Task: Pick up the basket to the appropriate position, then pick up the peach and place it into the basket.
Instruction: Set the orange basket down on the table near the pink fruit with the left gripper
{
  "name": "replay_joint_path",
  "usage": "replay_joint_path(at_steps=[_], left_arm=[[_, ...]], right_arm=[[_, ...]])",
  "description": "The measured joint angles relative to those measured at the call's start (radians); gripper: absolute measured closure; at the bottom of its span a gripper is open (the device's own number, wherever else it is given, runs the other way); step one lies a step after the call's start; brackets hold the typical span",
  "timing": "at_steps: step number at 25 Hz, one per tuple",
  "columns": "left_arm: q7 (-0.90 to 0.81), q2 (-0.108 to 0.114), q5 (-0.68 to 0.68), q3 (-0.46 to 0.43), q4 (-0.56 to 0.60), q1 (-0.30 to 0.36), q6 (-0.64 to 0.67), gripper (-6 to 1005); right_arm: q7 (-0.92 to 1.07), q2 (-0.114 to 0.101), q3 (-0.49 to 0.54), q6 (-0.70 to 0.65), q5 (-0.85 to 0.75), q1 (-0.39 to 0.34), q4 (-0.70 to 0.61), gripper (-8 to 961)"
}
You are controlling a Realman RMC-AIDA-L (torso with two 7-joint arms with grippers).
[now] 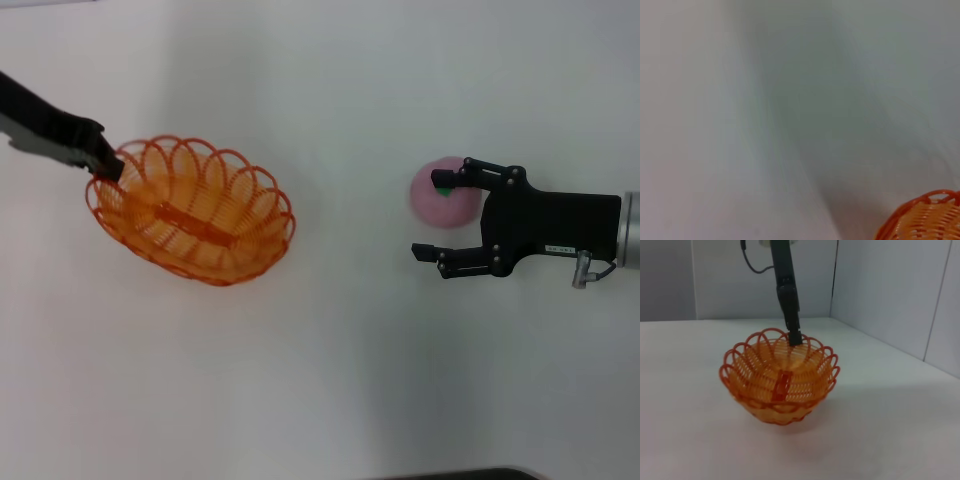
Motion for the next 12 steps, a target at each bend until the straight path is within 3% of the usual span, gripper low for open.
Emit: replay_joint_path(at_steps=[7,12], left_arm=[[-0.027,-0.014,-0.066,-0.088,-0.015,0.07,0.027,934],[-0.042,-0.053,-0.127,-0.098,0.01,0.144,0.024,934]], right_arm=[[0.002,0.0,0.003,-0.002,0.0,0.0,0.0,-1],[0.003,-0.001,0.006,-0.003,0.004,0.0,0.0,0]])
